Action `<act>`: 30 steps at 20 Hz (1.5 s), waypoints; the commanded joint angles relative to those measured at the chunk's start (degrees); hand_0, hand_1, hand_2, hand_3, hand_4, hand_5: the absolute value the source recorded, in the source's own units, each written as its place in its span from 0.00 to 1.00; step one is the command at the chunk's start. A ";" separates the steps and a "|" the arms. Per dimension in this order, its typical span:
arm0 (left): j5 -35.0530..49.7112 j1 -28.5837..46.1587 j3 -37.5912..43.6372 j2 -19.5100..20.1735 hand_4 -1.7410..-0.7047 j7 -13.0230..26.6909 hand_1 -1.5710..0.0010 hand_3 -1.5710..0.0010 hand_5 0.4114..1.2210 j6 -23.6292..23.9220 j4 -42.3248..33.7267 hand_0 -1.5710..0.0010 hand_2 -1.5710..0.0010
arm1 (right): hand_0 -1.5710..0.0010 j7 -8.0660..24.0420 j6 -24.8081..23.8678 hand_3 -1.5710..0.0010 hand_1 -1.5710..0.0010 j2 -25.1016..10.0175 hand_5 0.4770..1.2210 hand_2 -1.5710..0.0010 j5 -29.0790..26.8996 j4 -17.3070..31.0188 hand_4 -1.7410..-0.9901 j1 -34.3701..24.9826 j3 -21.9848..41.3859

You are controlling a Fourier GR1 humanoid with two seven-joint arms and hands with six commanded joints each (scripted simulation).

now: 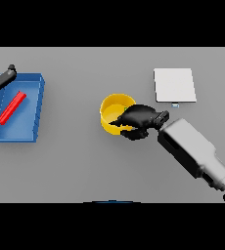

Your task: Pick up the red beaker and tilt it to pour out 1 green nut into yellow bowl. Pick up the yellow bowl and place it on the metallic measuring scale.

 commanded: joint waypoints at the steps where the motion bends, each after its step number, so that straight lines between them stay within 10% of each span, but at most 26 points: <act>1: 0.09 -0.32 0.20 0.04 0.92 -0.23 1.00 1.00 0.40 -0.38 0.53 1.00 1.00 | 0.40 -0.07 0.24 0.38 0.49 -0.04 0.85 0.50 -0.26 0.08 0.29 0.07 0.08; 9: -0.01 0.02 0.02 0.18 0.92 -0.61 1.00 1.00 0.39 -0.21 -0.22 1.00 1.00 | 0.07 2.53 1.73 0.23 0.08 -1.39 0.97 0.08 -1.36 -2.38 0.07 -0.10 0.29; 17: 0.22 0.01 0.46 0.48 0.91 -1.12 1.00 1.00 0.40 -0.24 -0.09 1.00 1.00 | 0.01 6.67 7.52 0.17 0.01 -5.94 1.00 0.01 -6.34 -10.14 0.03 -2.09 -3.18; 30: 0.74 -0.17 1.22 0.68 0.90 -1.49 1.00 1.00 0.42 -0.44 0.34 1.00 1.00 | 0.02 6.18 2.64 0.10 0.01 -12.48 1.00 0.00 -6.18 -1.05 0.02 -7.61 -7.42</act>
